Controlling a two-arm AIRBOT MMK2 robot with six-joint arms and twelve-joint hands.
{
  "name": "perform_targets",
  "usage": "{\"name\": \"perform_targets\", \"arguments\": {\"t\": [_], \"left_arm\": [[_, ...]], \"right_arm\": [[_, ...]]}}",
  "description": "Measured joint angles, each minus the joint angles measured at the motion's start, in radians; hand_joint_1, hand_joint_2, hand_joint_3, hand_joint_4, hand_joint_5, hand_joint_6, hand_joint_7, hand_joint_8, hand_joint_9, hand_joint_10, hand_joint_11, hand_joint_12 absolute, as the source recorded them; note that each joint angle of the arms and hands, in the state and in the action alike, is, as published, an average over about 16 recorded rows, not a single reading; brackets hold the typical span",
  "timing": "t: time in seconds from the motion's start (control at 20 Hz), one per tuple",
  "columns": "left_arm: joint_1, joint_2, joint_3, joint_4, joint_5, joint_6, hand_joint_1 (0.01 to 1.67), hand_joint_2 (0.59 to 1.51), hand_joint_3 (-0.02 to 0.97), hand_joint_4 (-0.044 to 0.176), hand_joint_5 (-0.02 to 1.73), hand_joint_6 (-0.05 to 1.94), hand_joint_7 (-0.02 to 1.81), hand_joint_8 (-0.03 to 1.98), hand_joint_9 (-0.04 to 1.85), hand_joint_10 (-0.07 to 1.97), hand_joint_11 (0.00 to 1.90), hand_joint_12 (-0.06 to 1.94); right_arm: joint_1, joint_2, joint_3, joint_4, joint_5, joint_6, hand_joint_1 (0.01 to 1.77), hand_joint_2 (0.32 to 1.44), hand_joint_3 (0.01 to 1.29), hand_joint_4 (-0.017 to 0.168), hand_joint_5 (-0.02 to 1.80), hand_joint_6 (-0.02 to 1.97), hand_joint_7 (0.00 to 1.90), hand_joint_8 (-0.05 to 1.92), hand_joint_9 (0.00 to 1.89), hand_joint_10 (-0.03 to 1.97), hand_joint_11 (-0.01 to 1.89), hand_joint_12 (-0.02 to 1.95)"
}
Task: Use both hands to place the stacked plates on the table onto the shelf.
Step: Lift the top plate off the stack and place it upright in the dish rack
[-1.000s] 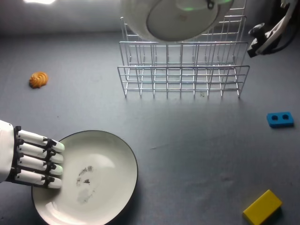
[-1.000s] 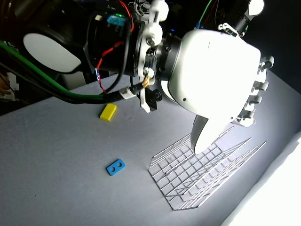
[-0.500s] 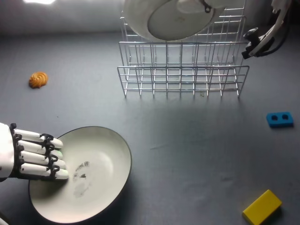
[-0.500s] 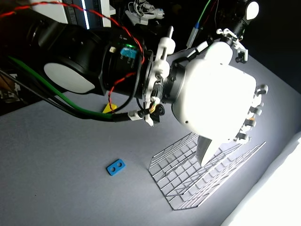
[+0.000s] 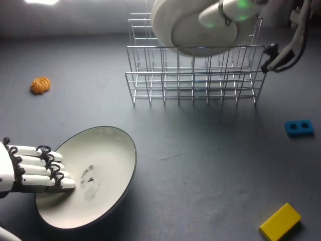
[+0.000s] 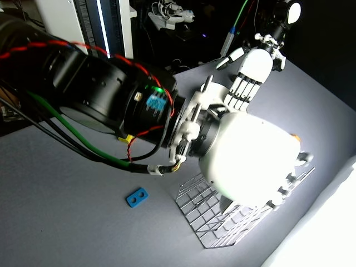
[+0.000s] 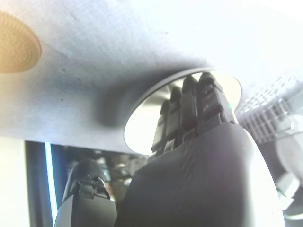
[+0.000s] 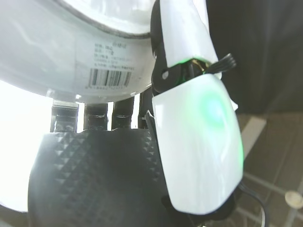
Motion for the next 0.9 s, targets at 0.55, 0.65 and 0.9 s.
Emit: {"name": "perform_targets", "arguments": {"t": [0.55,0.65,0.9], "left_arm": [[0.024,0.006,-0.022,-0.057,0.025,-0.016,0.02,1.111,0.015,-0.003,0.1,-0.02,0.13,0.0,0.11,0.02,0.02,0.13],[0.025,0.007,-0.024,-0.061,0.028,-0.017,0.01,1.11,0.015,-0.003,0.1,-0.02,0.13,0.0,0.11,0.02,0.02,0.12],[0.028,0.009,-0.03,-0.074,0.035,-0.017,0.01,1.108,0.016,-0.003,0.09,-0.02,0.12,-0.01,0.1,0.02,0.02,0.1]], "right_arm": [[-0.075,-0.028,0.033,0.02,0.013,-0.027,1.28,1.07,0.01,-0.008,0.82,1.07,0.96,0.89,0.85,0.94,0.67,1.49],[-0.079,-0.03,0.036,0.02,0.015,-0.027,1.25,1.09,0.01,-0.008,0.8,1.06,0.94,0.86,0.84,0.85,0.63,1.49],[-0.072,-0.023,0.029,-0.01,0.02,-0.026,1.15,1.14,0.01,-0.006,0.76,0.76,0.87,0.6,0.79,0.51,0.49,1.42]]}}
